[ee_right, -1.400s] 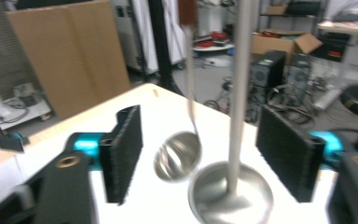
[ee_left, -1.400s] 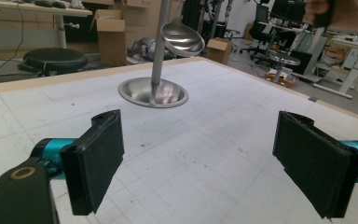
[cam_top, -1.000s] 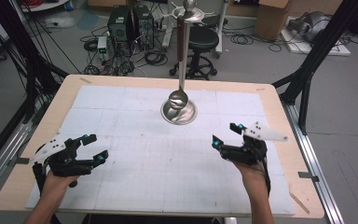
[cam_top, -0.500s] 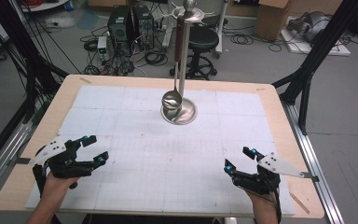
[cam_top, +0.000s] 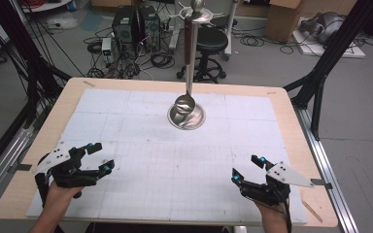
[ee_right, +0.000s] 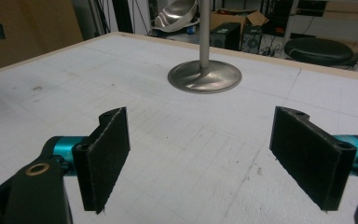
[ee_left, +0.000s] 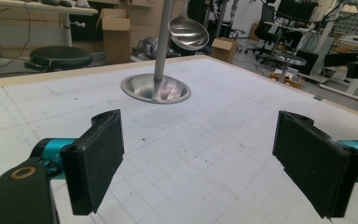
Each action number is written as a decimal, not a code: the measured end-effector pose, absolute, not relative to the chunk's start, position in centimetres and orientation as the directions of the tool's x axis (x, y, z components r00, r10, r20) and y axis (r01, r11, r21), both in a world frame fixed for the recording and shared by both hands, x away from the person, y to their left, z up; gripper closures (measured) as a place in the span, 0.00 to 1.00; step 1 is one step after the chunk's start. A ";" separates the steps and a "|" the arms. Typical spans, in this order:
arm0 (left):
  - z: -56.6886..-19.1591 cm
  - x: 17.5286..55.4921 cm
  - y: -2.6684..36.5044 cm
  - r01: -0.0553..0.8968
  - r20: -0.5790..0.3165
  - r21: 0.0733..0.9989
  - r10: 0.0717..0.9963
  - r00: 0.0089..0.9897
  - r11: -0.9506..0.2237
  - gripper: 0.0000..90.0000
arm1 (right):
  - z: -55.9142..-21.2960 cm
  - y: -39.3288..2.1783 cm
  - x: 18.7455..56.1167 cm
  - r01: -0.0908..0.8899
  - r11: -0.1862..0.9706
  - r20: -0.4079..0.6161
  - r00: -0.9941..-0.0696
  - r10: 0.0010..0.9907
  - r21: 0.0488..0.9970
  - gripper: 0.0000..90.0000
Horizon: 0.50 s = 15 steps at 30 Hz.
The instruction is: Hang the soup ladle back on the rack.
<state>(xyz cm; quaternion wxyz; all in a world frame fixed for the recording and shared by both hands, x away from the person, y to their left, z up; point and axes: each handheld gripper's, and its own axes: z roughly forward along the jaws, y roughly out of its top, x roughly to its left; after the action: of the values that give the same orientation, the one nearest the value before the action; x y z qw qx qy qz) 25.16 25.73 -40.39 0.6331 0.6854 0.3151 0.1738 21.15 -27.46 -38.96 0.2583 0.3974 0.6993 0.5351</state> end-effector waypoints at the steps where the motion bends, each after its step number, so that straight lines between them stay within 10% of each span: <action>1: -40.4 25.1 25.7 0.211 -0.159 0.977 0.652 0.741 -0.002 0.19 | -39.0 -27.4 21.1 0.282 0.114 0.064 -0.553 0.831 0.953 0.21; 15: -40.5 25.2 25.6 0.215 -0.159 0.977 0.653 0.741 -0.006 0.19 | -38.9 -27.8 21.0 0.273 0.097 0.071 -0.545 0.835 0.957 0.21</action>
<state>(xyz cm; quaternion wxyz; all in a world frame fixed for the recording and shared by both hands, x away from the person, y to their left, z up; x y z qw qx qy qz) 25.19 25.64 -40.48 0.6305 0.6877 0.3152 0.1737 21.01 -27.84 -38.93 0.2602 0.3996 0.6935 0.5400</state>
